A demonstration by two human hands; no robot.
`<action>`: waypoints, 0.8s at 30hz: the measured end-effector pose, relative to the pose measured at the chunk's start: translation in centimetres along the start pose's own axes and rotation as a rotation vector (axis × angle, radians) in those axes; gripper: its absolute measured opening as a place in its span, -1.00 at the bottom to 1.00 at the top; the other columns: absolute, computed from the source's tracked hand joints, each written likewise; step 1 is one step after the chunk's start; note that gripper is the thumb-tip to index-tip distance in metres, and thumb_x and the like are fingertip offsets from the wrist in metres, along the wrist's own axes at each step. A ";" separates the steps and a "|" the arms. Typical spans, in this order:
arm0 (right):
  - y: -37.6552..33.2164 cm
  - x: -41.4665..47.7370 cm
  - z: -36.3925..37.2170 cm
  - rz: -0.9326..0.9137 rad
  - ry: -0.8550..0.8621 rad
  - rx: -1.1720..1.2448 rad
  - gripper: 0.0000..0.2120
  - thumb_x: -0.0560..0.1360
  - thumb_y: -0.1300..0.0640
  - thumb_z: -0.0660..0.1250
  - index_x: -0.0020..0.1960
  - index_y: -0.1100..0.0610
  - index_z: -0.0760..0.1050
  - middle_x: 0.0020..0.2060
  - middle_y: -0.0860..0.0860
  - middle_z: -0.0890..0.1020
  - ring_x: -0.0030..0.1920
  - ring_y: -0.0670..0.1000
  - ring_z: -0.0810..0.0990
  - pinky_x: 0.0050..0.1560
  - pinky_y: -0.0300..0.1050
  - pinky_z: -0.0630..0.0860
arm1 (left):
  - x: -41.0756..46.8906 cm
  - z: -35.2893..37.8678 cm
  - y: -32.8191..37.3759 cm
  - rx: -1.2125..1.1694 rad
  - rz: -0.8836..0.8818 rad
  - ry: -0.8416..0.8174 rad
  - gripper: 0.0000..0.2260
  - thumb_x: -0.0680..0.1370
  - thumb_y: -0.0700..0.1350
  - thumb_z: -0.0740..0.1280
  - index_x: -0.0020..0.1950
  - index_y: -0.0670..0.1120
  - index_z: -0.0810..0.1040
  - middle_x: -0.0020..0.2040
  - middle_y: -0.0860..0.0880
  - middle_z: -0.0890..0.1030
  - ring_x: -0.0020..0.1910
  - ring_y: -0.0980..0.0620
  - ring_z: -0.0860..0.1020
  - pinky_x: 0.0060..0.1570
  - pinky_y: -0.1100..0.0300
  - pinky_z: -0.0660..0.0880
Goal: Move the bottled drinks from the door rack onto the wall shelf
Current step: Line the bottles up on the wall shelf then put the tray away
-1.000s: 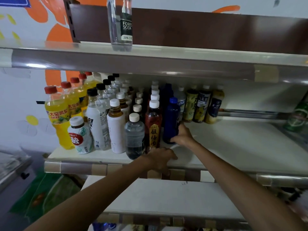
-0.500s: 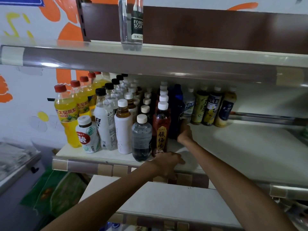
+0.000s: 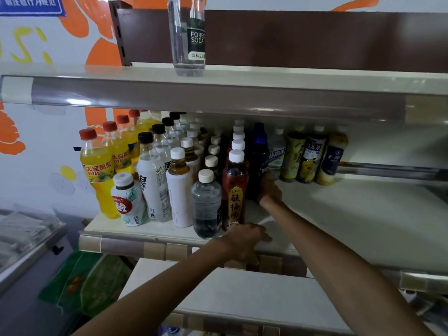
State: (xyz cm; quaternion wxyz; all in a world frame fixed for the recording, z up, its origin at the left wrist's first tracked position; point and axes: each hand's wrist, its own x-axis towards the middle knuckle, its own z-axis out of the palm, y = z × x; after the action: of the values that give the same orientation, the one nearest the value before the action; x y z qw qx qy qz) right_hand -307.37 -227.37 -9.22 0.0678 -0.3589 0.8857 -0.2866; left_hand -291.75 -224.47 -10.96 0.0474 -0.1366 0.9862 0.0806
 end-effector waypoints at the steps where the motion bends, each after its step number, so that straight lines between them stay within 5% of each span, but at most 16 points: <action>1: 0.2 -0.1 -0.2 -0.006 -0.029 -0.005 -0.50 0.66 0.05 0.12 0.51 0.22 0.07 0.38 0.24 0.42 0.33 0.23 0.45 0.26 0.03 0.37 | 0.0 0.0 0.1 0.003 0.000 0.000 -0.41 0.50 -0.03 0.42 0.50 0.03 0.30 0.50 0.00 0.29 0.47 -0.05 0.24 0.36 -0.11 0.24; 4: 0.7 0.1 -0.9 0.000 -0.140 0.001 -0.36 0.62 0.13 0.18 0.57 0.15 -0.08 0.42 0.24 0.37 0.36 0.24 0.42 0.29 0.06 0.38 | 0.3 0.1 0.1 0.008 -0.006 -0.011 -0.40 0.49 -0.02 0.43 0.49 0.04 0.31 0.50 0.00 0.28 0.47 -0.06 0.24 0.36 -0.10 0.25; 9: 1.2 -0.4 -2.6 -0.017 -0.190 -0.115 -0.25 0.50 0.25 0.35 0.55 0.10 0.02 0.42 0.20 0.38 0.35 0.22 0.44 0.24 -0.01 0.46 | 0.4 -0.1 -0.1 -0.005 -0.017 -0.011 -0.39 0.47 -0.01 0.44 0.48 0.07 0.32 0.49 0.03 0.30 0.45 -0.03 0.26 0.36 -0.04 0.25; 16: 2.0 -1.8 -3.3 -0.067 -0.167 -0.145 -0.47 0.49 0.14 0.38 0.41 0.10 0.31 0.32 0.13 0.45 0.28 0.18 0.48 0.08 -0.08 0.47 | 0.1 -0.2 0.6 -0.030 -0.028 0.007 -0.41 0.45 -0.05 0.45 0.45 0.04 0.36 0.44 0.01 0.37 0.39 -0.03 0.35 0.28 0.05 0.32; 24: 4.4 -4.0 -4.4 -0.056 -0.148 -0.158 -0.52 0.46 0.14 0.41 0.33 0.14 0.37 0.26 0.13 0.46 0.19 0.16 0.51 -0.05 -0.10 0.40 | 0.0 -0.4 1.3 -0.073 -0.072 0.032 -0.47 0.45 -0.13 0.46 0.40 0.00 0.42 0.36 -0.05 0.45 0.31 -0.06 0.43 0.26 0.07 0.39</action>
State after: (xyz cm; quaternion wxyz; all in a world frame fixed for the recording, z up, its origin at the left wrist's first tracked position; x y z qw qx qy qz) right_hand -308.50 -220.13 -8.34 0.0965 -0.4079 0.8877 -0.1904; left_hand -292.16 -223.35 -10.38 0.0296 -0.1749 0.9777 0.1128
